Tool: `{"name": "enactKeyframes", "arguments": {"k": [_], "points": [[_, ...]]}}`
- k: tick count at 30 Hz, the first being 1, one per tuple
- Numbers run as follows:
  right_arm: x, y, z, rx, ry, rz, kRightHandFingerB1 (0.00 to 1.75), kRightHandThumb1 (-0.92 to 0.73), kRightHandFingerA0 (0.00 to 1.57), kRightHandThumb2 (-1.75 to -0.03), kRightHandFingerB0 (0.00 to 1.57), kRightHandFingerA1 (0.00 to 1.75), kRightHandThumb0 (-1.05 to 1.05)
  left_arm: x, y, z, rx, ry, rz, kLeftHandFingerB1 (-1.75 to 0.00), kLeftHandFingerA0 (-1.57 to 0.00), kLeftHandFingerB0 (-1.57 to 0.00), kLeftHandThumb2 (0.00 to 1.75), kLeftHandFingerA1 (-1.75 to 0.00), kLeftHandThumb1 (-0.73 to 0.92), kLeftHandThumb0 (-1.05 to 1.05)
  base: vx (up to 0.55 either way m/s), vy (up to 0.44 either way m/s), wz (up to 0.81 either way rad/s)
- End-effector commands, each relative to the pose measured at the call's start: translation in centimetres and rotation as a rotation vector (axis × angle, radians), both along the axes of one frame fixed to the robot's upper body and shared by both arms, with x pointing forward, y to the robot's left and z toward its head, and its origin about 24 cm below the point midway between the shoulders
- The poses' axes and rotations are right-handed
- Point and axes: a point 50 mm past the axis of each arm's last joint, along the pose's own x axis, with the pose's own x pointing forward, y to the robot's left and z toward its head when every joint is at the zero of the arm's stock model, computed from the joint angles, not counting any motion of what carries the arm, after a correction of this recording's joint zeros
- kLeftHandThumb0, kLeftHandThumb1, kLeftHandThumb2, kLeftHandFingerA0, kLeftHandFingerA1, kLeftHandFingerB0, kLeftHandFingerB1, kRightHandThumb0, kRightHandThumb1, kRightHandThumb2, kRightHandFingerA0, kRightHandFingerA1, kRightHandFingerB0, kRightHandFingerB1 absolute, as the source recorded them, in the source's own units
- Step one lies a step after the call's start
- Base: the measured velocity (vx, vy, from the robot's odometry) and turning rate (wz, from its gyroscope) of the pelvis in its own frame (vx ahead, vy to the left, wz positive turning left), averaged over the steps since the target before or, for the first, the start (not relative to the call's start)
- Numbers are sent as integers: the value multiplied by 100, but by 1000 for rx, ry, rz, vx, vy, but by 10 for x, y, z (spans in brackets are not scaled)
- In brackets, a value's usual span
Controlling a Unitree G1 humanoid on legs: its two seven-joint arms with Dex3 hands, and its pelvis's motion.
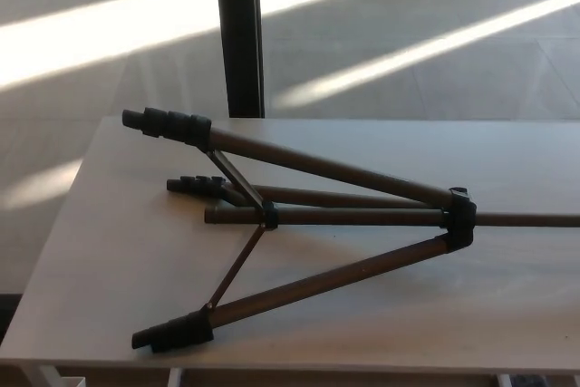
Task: Use both hands of the robot to pick up the tripod lying in the middle of the desk and make it stand upright on the desk
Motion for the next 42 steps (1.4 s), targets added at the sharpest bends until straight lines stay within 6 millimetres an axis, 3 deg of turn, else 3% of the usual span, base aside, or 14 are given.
{"name": "enactKeyframes", "arguments": {"k": [1,4,5,8,11,13,17,24,29,30,31,34,40,42], "points": [[-3,-23,25,-119,-210,-189,49,-41,99,-79,45,91,-63,-7,19,19,120,-124,136,-48,-76,-72,55,-64,52,-41,0,0,0],[-1,-30,31,-94,-325,-290,38,-51,70,-56,47,57,-50,-3,22,21,139,-172,174,-47,-74,-70,56,-59,51,-38,0,0,0],[-1,-36,37,-86,-367,-345,37,-51,88,-56,48,104,-52,5,29,25,150,-219,182,-47,-69,-67,56,-57,51,-40,0,0,0],[-1,-41,48,-70,-512,-361,38,-50,109,-55,45,122,-52,13,40,35,165,-366,231,-52,-83,-77,55,-74,51,-39,0,0,0],[9,-49,63,-88,-634,-391,50,-42,106,-78,41,90,-52,36,57,52,217,-544,246,-51,-94,-78,55,-67,48,-44,0,0,0],[21,-53,78,-80,-786,-384,40,-52,77,-55,46,57,-44,54,69,67,279,-608,216,-49,-86,-74,55,-58,48,-43,0,0,0],[62,-55,126,-140,-1020,-324,45,-56,93,-58,56,66,-57,102,94,118,420,-777,120,-47,-78,-71,56,-53,51,-42,0,0,0],[138,14,212,-78,-1330,52,47,-63,91,-59,66,65,-61,191,101,229,620,-1103,-74,-49,-75,-66,56,-53,53,-42,0,0,0],[172,74,235,116,-1446,328,45,-63,76,-59,50,65,-61,243,66,286,687,-1332,-166,-51,-87,-73,57,-56,55,-41,0,0,0],[176,85,235,147,-1450,363,54,-48,74,-94,36,76,-57,250,57,293,694,-1358,-200,-53,-95,-76,59,-58,62,-44,0,0,0],[182,106,234,210,-1461,436,46,-62,69,-61,49,65,-64,263,39,306,711,-1419,-264,-54,-97,-81,59,-60,62,-49,0,0,0],[192,135,233,322,-1489,509,51,-65,70,-59,50,69,-59,283,18,319,693,-1517,-333,-52,-102,-86,60,-59,63,-52,0,0,0],[206,191,218,537,-1459,607,53,-63,70,-59,52,71,-58,323,-43,349,741,-1572,-538,-53,-79,-72,59,-64,63,-55,0,0,0],[215,211,212,566,-1419,659,59,-52,65,-96,35,79,-53,342,-73,362,778,-1597,-711,-52,-67,-63,61,-60,70,-46,0,0,0]]}}
